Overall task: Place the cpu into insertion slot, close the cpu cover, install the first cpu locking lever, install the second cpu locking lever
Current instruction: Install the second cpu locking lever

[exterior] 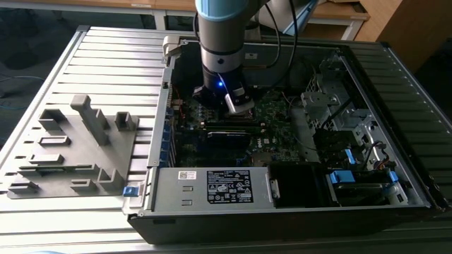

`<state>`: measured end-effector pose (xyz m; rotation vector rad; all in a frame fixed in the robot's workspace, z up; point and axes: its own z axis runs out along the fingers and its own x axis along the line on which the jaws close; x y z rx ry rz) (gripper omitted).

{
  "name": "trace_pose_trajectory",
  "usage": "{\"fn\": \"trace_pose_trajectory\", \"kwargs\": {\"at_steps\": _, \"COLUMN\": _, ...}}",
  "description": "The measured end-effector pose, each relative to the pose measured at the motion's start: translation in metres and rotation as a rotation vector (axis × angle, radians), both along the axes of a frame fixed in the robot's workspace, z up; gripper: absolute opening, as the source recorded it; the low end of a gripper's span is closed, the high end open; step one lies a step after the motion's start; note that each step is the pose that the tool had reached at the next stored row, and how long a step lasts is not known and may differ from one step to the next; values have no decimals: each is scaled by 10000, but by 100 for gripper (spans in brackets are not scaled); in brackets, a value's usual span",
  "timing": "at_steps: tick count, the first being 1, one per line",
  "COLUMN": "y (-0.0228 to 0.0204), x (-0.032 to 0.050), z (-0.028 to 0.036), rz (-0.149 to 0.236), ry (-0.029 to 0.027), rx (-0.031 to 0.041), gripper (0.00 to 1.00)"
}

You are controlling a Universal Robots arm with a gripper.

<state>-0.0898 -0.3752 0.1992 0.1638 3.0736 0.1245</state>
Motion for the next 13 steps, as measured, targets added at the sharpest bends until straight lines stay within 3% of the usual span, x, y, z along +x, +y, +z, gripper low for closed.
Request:
{"fn": "trace_pose_trajectory", "kwargs": {"at_steps": 7, "y": -13, "x": -16, "z": -17, "rz": 2, "ry": -1, "rx": 105, "gripper": 11}}
{"fn": "trace_pose_trajectory", "kwargs": {"at_steps": 13, "y": -21, "x": -28, "z": -36, "rz": 2, "ry": 4, "rx": 267, "gripper": 11}}
